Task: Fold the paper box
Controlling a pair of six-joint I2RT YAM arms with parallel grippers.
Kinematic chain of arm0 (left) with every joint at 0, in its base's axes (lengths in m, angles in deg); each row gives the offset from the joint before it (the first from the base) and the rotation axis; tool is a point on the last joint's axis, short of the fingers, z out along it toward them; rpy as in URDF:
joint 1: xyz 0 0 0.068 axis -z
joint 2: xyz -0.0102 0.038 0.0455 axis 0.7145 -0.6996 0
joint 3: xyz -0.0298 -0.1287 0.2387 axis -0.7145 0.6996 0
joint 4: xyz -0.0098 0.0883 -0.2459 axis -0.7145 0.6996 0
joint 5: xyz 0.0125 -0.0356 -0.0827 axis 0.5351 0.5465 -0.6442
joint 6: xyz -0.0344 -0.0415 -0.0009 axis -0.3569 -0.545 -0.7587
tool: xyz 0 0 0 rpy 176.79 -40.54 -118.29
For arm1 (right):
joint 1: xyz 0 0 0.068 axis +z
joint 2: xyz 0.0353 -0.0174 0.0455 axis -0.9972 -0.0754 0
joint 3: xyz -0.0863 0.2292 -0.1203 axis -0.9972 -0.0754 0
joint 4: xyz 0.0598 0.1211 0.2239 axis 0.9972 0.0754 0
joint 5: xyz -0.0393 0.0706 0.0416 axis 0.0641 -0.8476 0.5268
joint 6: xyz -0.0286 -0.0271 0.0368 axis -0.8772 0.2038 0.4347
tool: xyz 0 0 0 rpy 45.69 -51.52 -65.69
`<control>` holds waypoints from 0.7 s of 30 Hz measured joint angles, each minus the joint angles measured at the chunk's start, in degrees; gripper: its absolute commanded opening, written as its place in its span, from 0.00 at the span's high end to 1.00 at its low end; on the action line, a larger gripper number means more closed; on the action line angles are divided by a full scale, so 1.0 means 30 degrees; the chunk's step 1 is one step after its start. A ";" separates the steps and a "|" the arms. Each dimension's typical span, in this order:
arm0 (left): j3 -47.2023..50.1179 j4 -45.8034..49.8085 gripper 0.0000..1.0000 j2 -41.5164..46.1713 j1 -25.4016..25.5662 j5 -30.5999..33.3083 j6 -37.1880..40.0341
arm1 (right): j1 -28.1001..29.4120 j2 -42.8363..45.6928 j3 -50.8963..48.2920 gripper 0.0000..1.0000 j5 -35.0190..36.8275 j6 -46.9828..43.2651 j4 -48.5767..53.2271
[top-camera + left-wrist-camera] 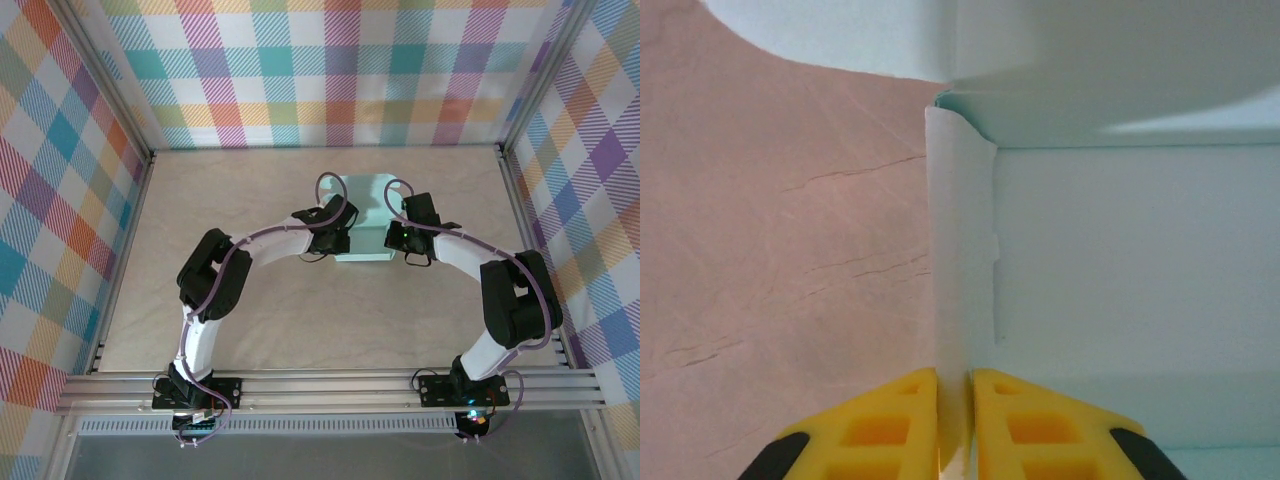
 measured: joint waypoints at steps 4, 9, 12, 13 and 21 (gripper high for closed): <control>-0.0015 0.0270 0.80 -0.0313 0.0029 0.0124 0.0073 | 0.0022 -0.0058 0.0000 1.00 -0.0488 0.0146 -0.0109; -0.0117 0.0262 0.86 -0.0612 0.0029 0.0117 0.0007 | 0.0036 -0.0124 -0.0015 1.00 -0.0590 0.0211 -0.0131; -0.0204 0.0313 0.91 -0.0678 0.0029 0.0146 -0.0022 | 0.0036 -0.0146 -0.0044 1.00 -0.0554 0.0219 -0.0131; -0.0233 0.0357 0.93 -0.0699 0.0029 0.0204 -0.0029 | 0.0029 -0.0160 -0.0051 1.00 -0.0539 0.0233 -0.0131; -0.0525 0.0823 0.82 -0.0801 0.0029 0.0787 -0.0073 | 0.0087 -0.0335 -0.0087 1.00 -0.0634 0.0415 -0.0415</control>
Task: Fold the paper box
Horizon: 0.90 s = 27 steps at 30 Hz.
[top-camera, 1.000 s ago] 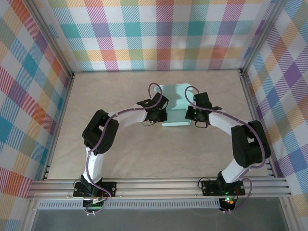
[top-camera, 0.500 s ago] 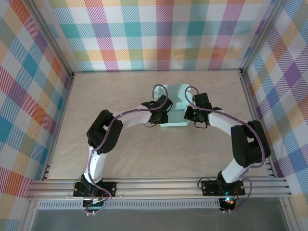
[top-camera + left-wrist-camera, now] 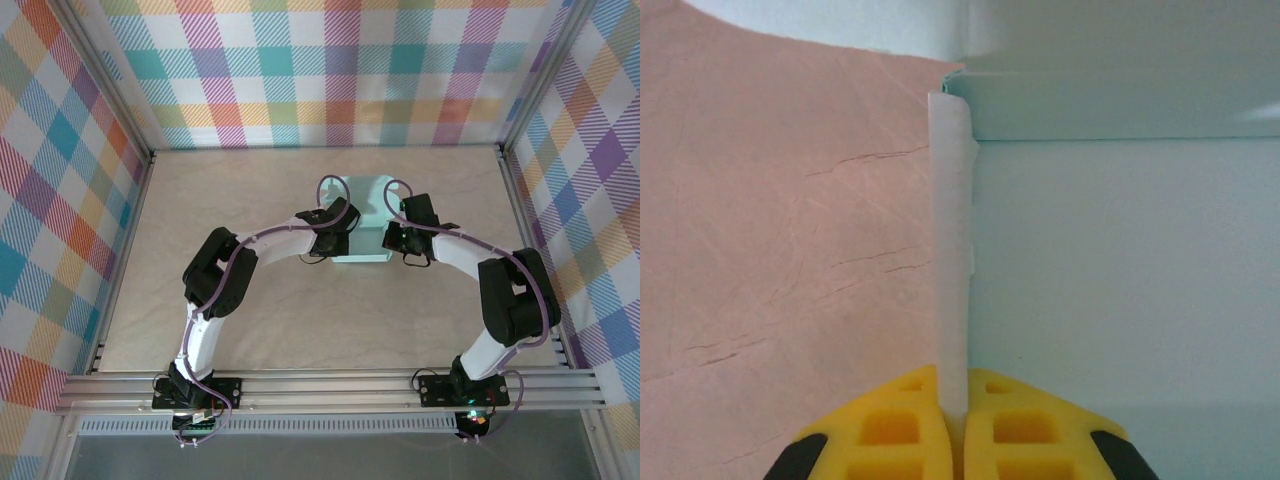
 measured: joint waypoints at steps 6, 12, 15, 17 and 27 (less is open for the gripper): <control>-0.0066 0.0364 0.82 -0.0357 0.0000 0.0648 0.0153 | 0.0466 -0.0117 0.0000 1.00 -0.0262 0.0131 -0.0153; -0.0262 0.1042 0.99 -0.0437 0.0000 0.1355 0.0182 | 0.1064 -0.0364 0.0000 1.00 0.0503 0.0211 -0.0066; -0.0488 0.1348 1.00 -0.0510 0.0000 0.1647 0.0386 | 0.1297 -0.0415 0.0022 1.00 0.0903 0.0204 -0.0073; -0.0495 0.1479 1.00 -0.0517 0.0007 0.1800 0.0503 | 0.1457 -0.0481 0.0022 1.00 0.1078 0.0211 -0.0073; -0.0495 0.1953 0.54 -0.0554 0.0029 0.2841 0.1042 | 0.2171 -0.0852 0.0364 1.00 0.1668 0.0197 0.0022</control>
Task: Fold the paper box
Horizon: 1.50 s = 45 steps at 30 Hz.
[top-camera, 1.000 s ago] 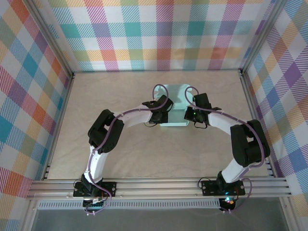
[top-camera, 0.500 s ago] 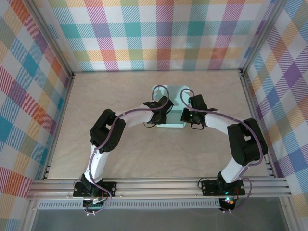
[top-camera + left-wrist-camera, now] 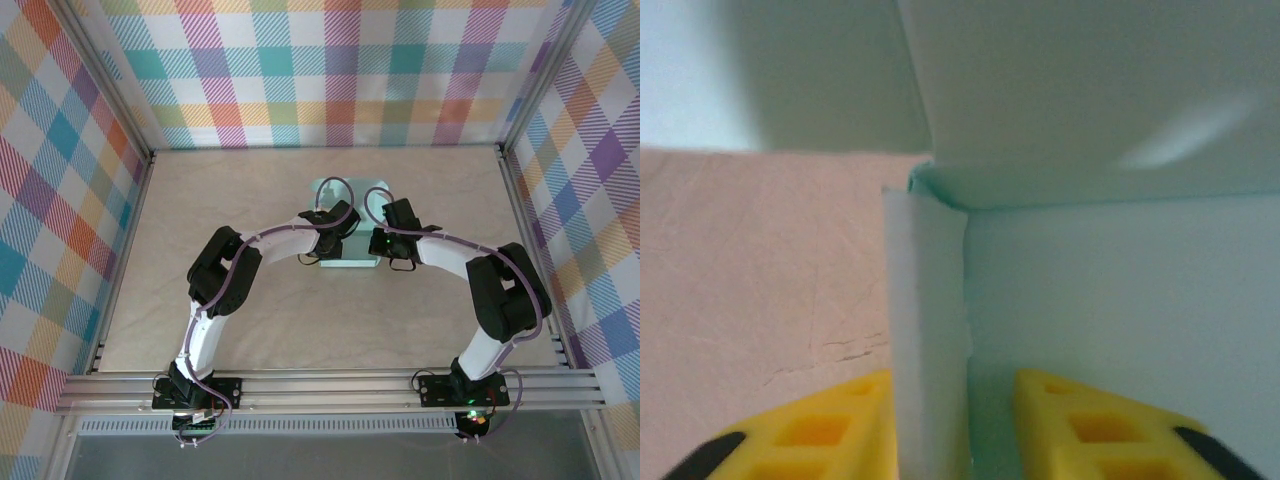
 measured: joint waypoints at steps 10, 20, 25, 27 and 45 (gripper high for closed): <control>0.0000 0.0007 0.33 0.0058 0.0007 0.0175 0.0175 | 0.0160 -0.0015 0.0204 1.00 0.0933 -0.0510 0.0510; 0.1501 -0.1144 0.12 0.3657 0.0015 0.0044 0.0787 | 0.0627 -0.0131 0.0772 1.00 0.2579 -0.1086 0.1246; 0.1989 -0.2062 0.10 0.5697 0.0007 0.0357 0.0991 | 0.0641 -0.0401 0.0976 1.00 0.3206 -0.1239 0.1501; 0.2550 -0.2703 0.10 0.6193 0.0007 0.0364 0.0984 | 0.0685 -0.0707 0.1246 1.00 0.3606 -0.1479 0.1807; 0.7140 -0.4546 0.10 0.8888 -0.2477 -0.0146 0.0401 | 0.2237 -0.3359 0.4284 1.00 0.9100 -0.2601 0.4816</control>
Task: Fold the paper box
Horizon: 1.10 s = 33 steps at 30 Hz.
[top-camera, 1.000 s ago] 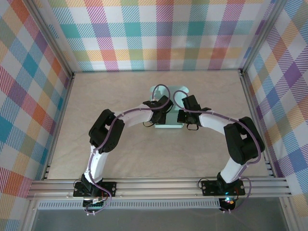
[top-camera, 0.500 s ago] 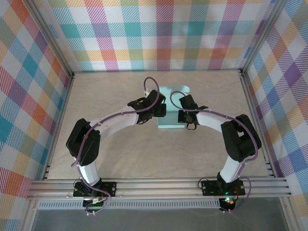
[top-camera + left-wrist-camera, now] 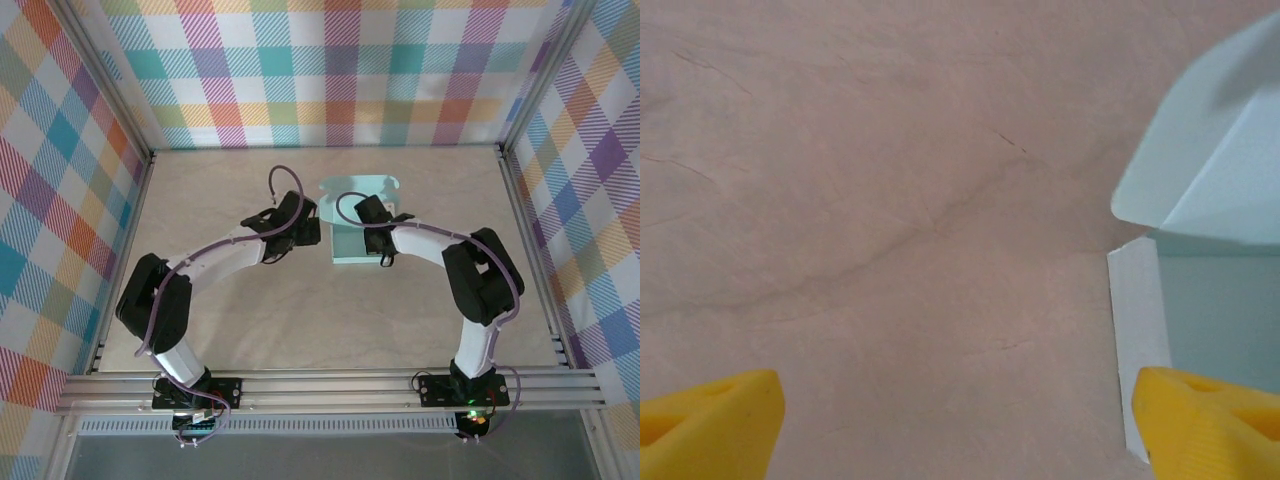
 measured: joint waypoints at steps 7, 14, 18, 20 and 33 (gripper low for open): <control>0.1938 -0.0918 0.10 0.1355 -0.1581 -0.0896 -0.0525 | 0.1377 -0.2390 0.2616 1.00 0.3534 0.0051 0.2273; 0.3089 -0.1559 0.09 0.2251 -0.2696 -0.1421 -0.0874 | 0.2171 -0.3796 0.4058 1.00 0.6062 0.0226 0.4007; 0.3089 -0.1698 0.09 0.2259 -0.2834 -0.1836 -0.0889 | 0.1967 -0.3242 0.3672 1.00 0.5071 0.0532 0.3738; 0.3089 -0.1880 0.09 0.2259 -0.2834 -0.2106 -0.0882 | 0.1683 -0.2506 0.3067 0.94 0.3985 0.0678 0.3344; 0.3082 -0.2047 0.08 0.2244 -0.2834 -0.3111 -0.0874 | 0.0408 0.0852 0.0270 0.51 0.0197 0.0648 0.1676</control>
